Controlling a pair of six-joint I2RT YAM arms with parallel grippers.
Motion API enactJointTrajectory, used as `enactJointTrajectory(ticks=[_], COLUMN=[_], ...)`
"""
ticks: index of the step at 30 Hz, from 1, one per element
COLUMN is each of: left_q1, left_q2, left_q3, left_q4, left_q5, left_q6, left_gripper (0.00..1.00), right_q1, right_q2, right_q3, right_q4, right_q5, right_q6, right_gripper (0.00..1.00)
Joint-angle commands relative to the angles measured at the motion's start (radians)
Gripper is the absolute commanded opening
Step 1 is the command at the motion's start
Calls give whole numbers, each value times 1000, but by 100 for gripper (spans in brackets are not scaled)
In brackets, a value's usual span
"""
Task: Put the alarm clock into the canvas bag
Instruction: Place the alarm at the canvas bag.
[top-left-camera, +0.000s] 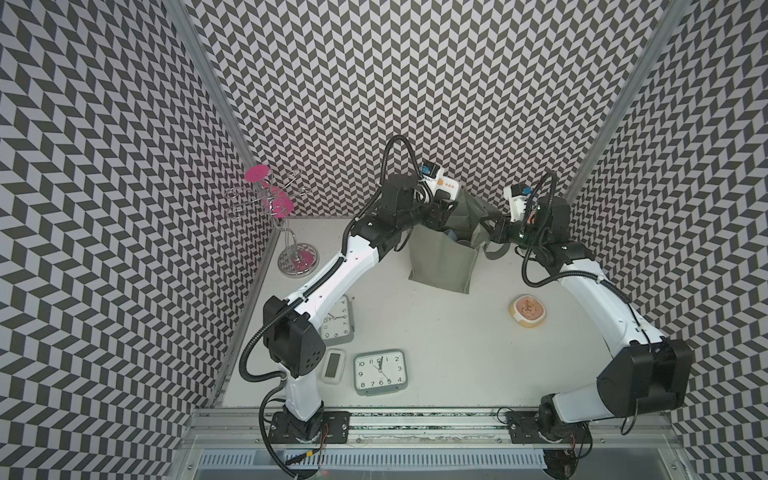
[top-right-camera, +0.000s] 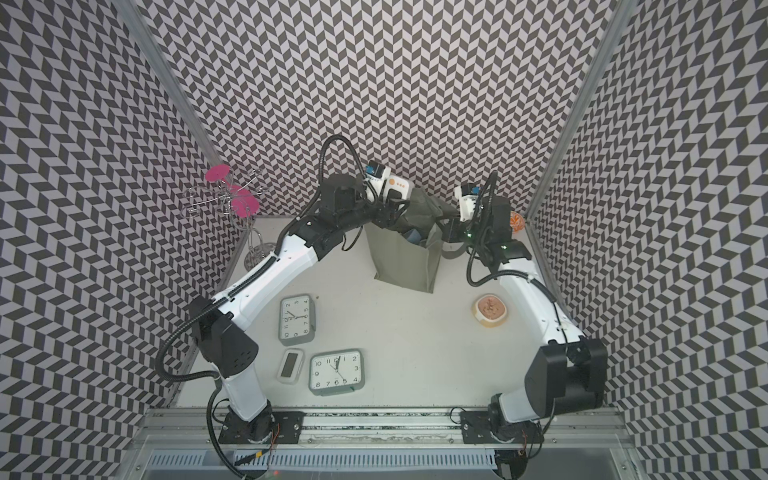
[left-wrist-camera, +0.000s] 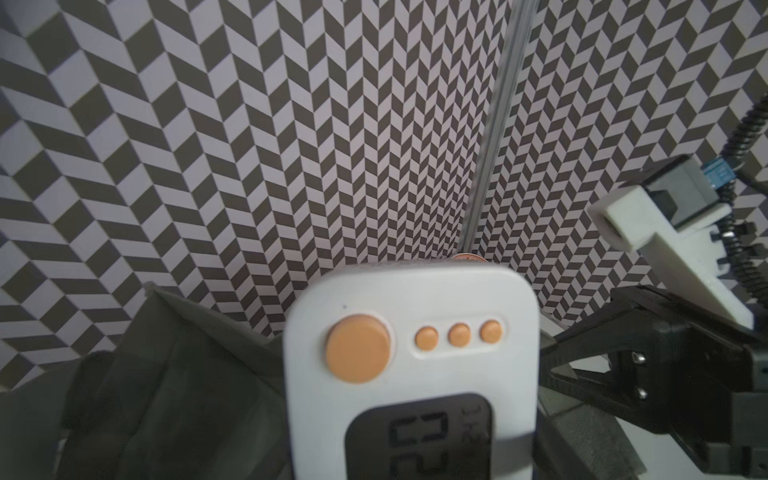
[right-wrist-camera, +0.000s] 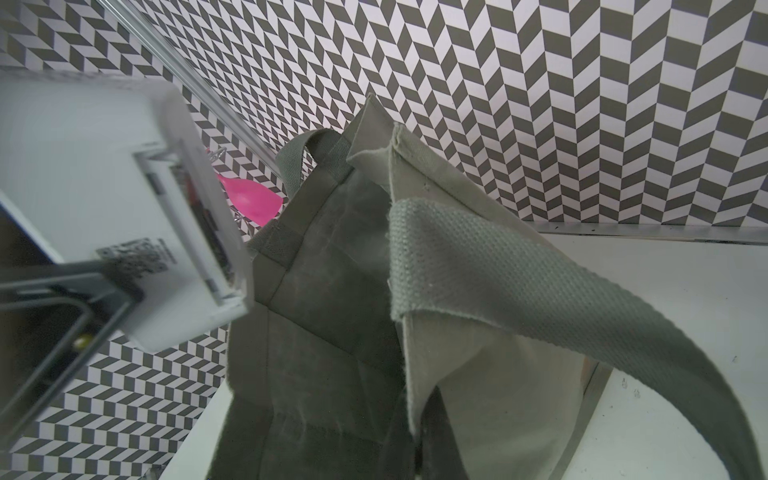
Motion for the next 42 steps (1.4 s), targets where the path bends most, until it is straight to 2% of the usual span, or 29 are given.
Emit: enactJointTrajectory(ticks=[1, 7, 11, 15, 20, 23, 26, 30, 33, 36, 40, 42], left_q1=[-2, 31, 35, 48, 70, 88, 106, 95, 86, 70, 69, 85], left_q2=[32, 140, 137, 128, 175, 221, 294, 385, 429, 448, 447, 428], left_q3=[71, 180, 128, 61, 89, 113, 200, 290, 331, 333, 339, 337], left_q4=[18, -49, -56, -37, -127, -160, -256, -353, -401, -411, -389, -363], left_q5=[115, 244, 275, 319, 384, 393, 419, 350, 342, 300, 276, 314], left_q6=[132, 324, 466, 555, 714, 752, 768, 801, 808, 816, 763, 721], left_gripper=[36, 34, 33, 32, 34, 36, 36, 37, 38, 47, 71, 78], right_q1=[7, 9, 9, 9, 9, 9, 12, 18, 28, 36, 43, 43], right_q2=[-72, -90, -86, -70, -67, -63, -66, -64, -53, -36, -22, -20], right_q3=[25, 20, 30, 61, 99, 131, 141, 144, 146, 155, 167, 169], right_q4=[133, 124, 114, 94, 74, 62, 71, 79, 82, 78, 67, 63], right_q5=[-23, -23, -10, -12, -12, -24, -38, -41, -41, -39, -32, -23], right_q6=[5, 1, 4, 7, 0, -2, 6, 12, 13, 14, 10, 6], right_gripper=[0, 0, 0, 0, 0, 0, 0, 0, 0, 0, 0, 0])
